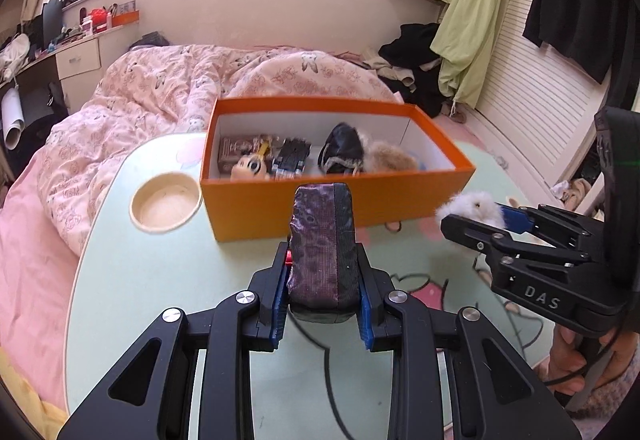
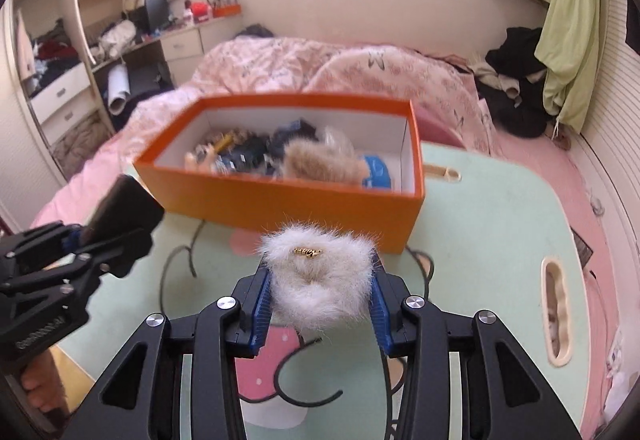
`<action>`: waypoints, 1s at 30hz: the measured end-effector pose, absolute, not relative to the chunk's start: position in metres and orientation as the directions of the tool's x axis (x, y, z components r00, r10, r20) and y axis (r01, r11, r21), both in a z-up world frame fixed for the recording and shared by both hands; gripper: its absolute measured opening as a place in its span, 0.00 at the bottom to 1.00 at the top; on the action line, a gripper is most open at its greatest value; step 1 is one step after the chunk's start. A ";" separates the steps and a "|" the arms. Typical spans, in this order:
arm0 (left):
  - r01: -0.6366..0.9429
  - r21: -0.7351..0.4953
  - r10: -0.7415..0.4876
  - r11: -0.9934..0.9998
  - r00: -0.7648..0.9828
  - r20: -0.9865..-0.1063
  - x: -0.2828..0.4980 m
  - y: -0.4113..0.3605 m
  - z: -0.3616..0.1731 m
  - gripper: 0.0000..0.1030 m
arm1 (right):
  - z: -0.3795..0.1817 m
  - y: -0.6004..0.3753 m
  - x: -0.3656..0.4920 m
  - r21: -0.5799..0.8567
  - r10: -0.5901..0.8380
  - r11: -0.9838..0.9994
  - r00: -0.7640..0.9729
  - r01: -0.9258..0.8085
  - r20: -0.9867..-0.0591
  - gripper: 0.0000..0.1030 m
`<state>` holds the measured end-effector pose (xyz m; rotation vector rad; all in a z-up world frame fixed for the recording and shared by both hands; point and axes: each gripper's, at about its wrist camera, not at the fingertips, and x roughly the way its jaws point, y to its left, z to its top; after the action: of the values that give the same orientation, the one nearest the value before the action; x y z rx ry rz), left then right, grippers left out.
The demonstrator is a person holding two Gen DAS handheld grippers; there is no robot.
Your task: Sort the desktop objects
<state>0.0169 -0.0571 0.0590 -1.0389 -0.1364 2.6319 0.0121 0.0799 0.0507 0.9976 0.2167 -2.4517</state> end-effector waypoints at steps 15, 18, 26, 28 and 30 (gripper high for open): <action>-0.072 -0.168 0.169 -0.983 -0.701 -0.693 -0.091 -0.057 0.060 0.46 | 0.072 0.044 -0.070 0.126 -0.421 -0.870 -0.586 0.477 -0.692 0.59; -0.091 -0.224 0.221 -0.970 -0.707 -0.672 -0.073 -0.067 0.054 0.59 | 0.068 0.048 -0.053 0.090 -0.402 -0.876 -0.614 0.475 -0.679 0.60; -0.118 -0.163 0.196 -0.980 -0.734 -0.650 -0.020 -0.063 0.061 0.80 | 0.067 0.064 -0.011 0.046 -0.385 -0.876 -0.637 0.481 -0.668 0.71; -0.134 -0.153 0.202 -0.979 -0.722 -0.662 -0.005 -0.057 0.055 0.80 | 0.062 0.070 0.003 0.035 -0.372 -0.878 -0.634 0.477 -0.678 0.76; -0.137 -0.143 0.197 -0.980 -0.714 -0.672 0.006 -0.052 0.049 0.80 | 0.054 0.078 0.016 0.033 -0.366 -0.880 -0.630 0.475 -0.685 0.76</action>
<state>0.0064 -0.0521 0.0485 -1.0915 -0.1226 2.7493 0.0161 0.0783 0.0540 0.9914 0.2074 -2.4707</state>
